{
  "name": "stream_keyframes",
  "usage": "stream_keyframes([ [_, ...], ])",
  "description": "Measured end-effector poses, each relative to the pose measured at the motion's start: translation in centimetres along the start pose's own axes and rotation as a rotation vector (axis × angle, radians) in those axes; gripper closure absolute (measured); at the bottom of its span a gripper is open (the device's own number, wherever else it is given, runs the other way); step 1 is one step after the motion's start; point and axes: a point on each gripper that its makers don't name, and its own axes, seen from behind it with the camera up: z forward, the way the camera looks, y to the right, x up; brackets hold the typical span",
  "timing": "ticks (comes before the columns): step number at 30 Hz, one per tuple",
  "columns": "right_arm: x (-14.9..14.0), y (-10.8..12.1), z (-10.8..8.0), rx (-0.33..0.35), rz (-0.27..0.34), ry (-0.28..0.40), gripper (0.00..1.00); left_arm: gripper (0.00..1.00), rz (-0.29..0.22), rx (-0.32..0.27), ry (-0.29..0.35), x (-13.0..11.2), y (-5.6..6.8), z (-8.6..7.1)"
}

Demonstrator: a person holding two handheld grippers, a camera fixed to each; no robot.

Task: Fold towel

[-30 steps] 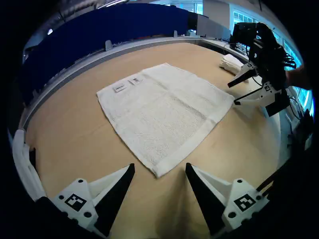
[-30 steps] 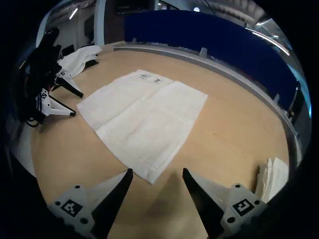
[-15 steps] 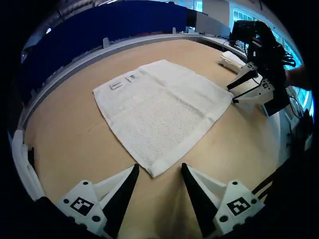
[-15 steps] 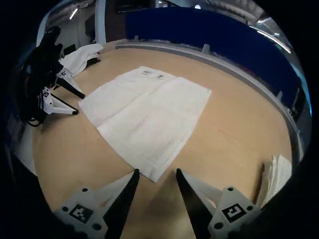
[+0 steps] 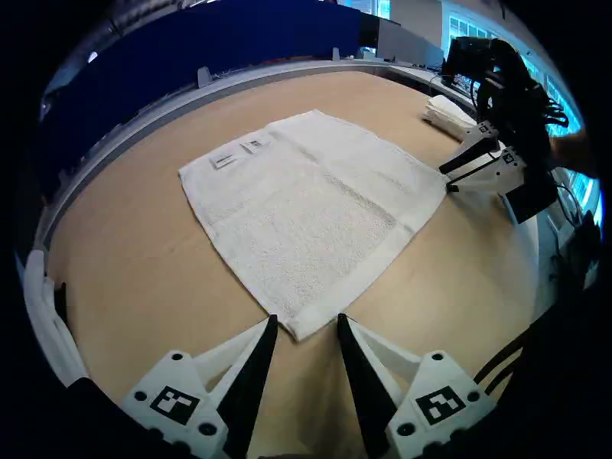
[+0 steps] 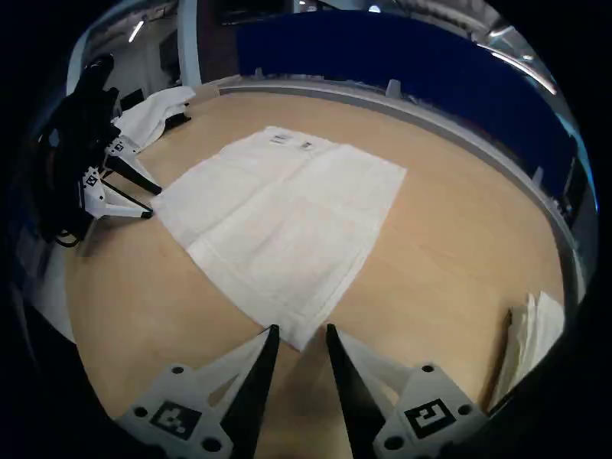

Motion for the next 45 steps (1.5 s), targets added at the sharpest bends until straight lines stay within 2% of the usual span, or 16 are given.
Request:
stream_keyframes([
  [3,0.0,0.1,0.0,0.000,0.011,-0.002,0.73,0.47,-0.004,0.001,-0.001,0.0,0.0,0.0],
  [5,-0.1,0.2,-0.1,0.000,0.021,-0.004,0.77,0.48,-0.003,0.000,-0.003,-0.1,0.0,0.0],
  [7,-0.1,0.2,-0.1,0.002,0.028,-0.007,0.79,0.58,-0.001,0.004,-0.005,0.0,-0.1,0.0],
  [9,-0.1,0.2,-0.2,0.004,0.032,-0.009,0.80,0.74,0.000,0.009,-0.007,0.0,-0.3,0.0],
  [17,0.0,-0.3,-0.1,0.018,0.026,-0.017,0.84,0.90,-0.002,0.031,-0.004,0.1,-0.7,0.1],
  [21,0.1,-0.4,-0.2,0.023,0.021,-0.017,0.85,0.91,0.003,0.042,-0.002,0.1,-0.7,0.1],
  [33,1.0,-0.2,-1.0,0.019,0.007,-0.002,0.85,0.91,-0.034,0.029,0.013,0.7,-0.1,-0.5],
  [39,1.8,-0.1,-1.9,0.012,0.007,0.010,0.85,0.91,-0.049,0.035,0.025,1.4,0.0,-1.1],
  [45,2.6,-0.2,-3.2,0.005,0.001,0.022,0.85,0.91,-0.067,0.033,0.030,1.9,0.5,-2.5],
])
